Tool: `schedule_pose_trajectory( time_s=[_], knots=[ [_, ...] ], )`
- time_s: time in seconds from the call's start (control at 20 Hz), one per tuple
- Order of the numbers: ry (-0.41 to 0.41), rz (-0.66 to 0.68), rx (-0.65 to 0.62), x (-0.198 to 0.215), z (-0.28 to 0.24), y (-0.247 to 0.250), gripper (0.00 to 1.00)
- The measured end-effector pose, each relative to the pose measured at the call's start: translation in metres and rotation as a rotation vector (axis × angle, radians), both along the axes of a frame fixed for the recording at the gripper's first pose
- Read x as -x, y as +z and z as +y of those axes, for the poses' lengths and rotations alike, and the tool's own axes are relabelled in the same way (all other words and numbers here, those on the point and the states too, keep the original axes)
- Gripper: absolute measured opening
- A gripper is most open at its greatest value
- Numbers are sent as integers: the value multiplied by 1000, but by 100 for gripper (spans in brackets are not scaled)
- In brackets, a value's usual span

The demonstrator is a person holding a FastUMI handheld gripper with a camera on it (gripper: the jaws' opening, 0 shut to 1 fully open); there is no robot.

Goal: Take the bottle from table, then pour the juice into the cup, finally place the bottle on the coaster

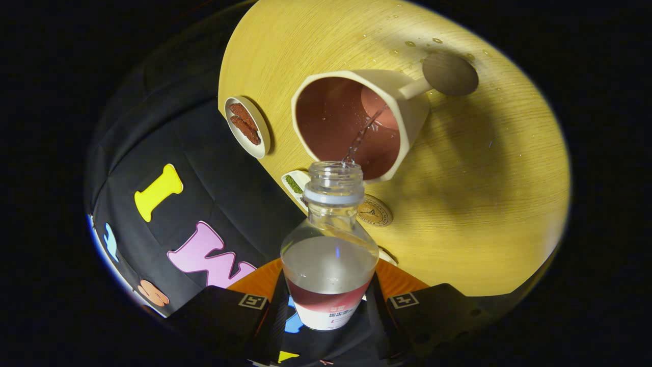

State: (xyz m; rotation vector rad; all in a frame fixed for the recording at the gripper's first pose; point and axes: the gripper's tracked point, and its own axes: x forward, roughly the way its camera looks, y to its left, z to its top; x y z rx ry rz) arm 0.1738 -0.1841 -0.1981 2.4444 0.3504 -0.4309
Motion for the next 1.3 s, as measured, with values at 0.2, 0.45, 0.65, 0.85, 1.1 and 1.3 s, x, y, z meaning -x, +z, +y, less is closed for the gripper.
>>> schedule_pose_trajectory(
  time_s=[0.2,0.45,0.65,0.85,1.1,1.3],
  knots=[
    [-50,-8,-53,-1,-6,2,71],
    [-69,-21,-111,-3,-10,6,71],
    [-104,-16,-171,-1,-19,14,71],
    [-88,-20,-213,-1,-22,21,71],
    [-115,-16,-235,-7,-33,26,71],
    [-131,-26,-253,-9,-40,32,71]
  ],
)
